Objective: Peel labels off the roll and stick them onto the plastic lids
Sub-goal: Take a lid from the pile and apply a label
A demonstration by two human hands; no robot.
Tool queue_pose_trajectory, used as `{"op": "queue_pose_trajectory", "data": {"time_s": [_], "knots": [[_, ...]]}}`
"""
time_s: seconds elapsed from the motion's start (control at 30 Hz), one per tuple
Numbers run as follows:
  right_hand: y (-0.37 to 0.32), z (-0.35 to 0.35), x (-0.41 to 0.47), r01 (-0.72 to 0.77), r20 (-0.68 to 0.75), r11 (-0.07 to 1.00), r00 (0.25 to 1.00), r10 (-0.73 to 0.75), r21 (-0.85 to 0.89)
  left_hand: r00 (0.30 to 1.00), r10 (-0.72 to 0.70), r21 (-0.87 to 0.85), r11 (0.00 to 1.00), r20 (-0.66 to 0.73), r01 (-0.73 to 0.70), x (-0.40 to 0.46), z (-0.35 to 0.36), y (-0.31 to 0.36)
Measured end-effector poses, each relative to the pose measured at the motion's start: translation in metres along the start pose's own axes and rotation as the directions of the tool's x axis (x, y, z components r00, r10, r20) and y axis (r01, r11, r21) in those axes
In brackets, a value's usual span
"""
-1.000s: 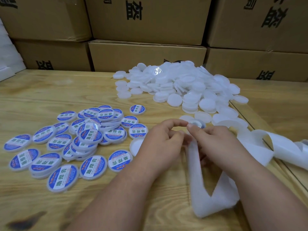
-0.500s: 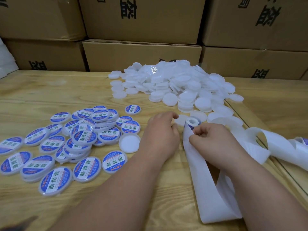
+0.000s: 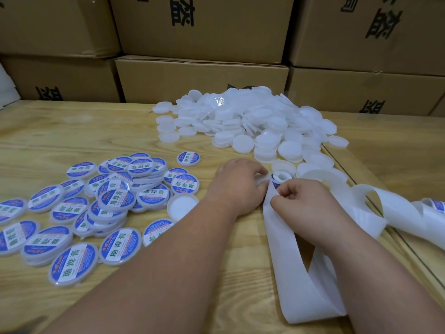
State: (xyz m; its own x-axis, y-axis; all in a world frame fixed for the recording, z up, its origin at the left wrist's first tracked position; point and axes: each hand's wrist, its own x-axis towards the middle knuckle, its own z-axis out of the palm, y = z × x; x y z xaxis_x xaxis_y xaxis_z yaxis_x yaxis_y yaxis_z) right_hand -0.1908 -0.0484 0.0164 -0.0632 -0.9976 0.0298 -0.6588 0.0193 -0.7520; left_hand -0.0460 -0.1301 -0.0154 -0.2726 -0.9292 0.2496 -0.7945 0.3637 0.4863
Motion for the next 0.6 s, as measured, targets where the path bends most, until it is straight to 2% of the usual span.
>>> {"op": "queue_pose_trajectory", "data": {"time_s": [0.2,0.4,0.6], "knots": [[-0.001,0.000,0.000,-0.003,-0.004,1.000,1.000,0.003,-0.028,0.992,-0.023,-0.053,0.998,-0.122,0.017,-0.010,-0.001,0.002],[-0.003,0.000,-0.002,-0.017,0.006,0.999,1.000,0.017,-0.035,0.966,-0.179,-0.378,0.921,-0.187,0.097,-0.015,-0.010,-0.001],[-0.004,-0.001,-0.003,0.007,0.058,1.000,0.998,-0.006,-0.017,0.955,-0.160,-0.467,0.884,-0.251,0.026,-0.044,-0.018,0.009]]}}
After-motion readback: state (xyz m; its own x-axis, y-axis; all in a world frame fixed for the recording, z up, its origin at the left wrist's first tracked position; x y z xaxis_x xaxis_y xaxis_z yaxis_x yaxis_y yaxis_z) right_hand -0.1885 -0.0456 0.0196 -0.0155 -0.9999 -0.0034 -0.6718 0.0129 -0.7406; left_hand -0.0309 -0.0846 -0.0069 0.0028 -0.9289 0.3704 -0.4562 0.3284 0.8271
